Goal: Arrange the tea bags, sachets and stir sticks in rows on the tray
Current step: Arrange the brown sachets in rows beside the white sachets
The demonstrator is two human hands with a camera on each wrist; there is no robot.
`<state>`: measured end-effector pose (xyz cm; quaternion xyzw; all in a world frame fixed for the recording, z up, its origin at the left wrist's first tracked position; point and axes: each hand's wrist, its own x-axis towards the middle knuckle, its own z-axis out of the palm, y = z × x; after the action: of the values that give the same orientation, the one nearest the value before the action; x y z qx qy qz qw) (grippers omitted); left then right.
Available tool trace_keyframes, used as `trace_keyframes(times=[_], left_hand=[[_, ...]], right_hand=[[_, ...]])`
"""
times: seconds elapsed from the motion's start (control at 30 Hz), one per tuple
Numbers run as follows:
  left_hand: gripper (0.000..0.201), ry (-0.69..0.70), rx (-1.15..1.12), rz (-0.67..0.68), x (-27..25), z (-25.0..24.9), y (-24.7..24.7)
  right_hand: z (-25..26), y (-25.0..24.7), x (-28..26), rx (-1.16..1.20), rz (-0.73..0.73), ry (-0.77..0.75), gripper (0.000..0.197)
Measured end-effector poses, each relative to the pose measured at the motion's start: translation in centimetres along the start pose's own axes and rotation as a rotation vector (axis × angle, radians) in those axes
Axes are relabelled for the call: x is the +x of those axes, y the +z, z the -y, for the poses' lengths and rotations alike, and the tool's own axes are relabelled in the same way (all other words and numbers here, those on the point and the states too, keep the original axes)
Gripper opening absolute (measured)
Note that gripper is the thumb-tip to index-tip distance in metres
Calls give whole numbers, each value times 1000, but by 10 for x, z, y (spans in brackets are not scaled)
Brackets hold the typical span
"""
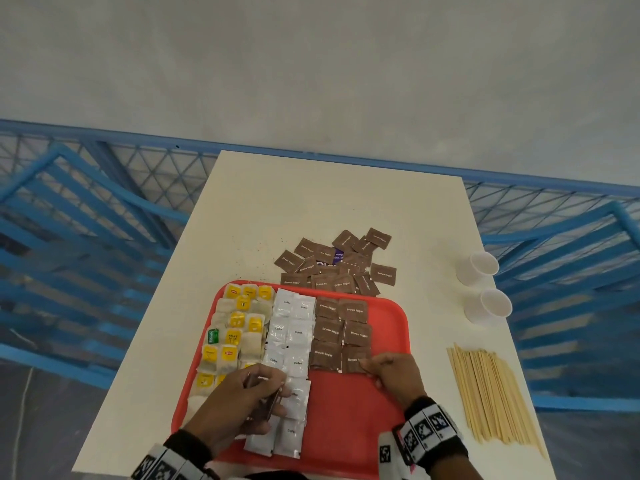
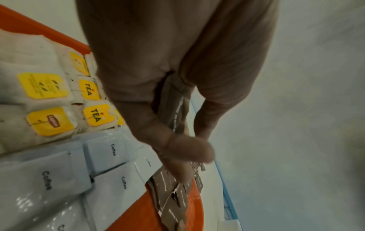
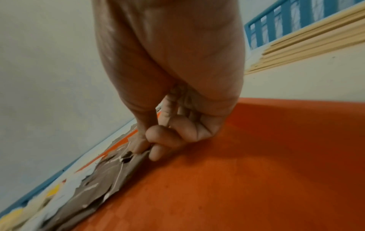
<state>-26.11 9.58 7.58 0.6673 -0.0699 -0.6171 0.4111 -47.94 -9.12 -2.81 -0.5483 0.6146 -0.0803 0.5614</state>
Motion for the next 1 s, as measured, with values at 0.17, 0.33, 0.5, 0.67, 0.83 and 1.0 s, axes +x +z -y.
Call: trace_keyframes(times=[0.17, 0.33, 0.5, 0.67, 0.83, 1.0], left_hand=[[28, -48, -186, 33, 0, -3, -5], [40, -36, -288, 71, -2, -10, -2], [43, 9, -387, 116, -2, -17, 2], [43, 45, -356, 196, -1, -23, 13], [28, 156, -162, 135, -7, -25, 18], [23, 255, -107, -4, -7, -22, 17]], right_hand=[[1, 7, 1, -215, -164, -13, 40], [21, 10, -15, -334, -137, -50, 43], [64, 23, -69, -226, -40, -376, 32], [97, 49, -108, -132, 318, -519, 13], [95, 38, -105, 48, 342, -437, 15], [94, 30, -106, 262, 336, -338, 7]])
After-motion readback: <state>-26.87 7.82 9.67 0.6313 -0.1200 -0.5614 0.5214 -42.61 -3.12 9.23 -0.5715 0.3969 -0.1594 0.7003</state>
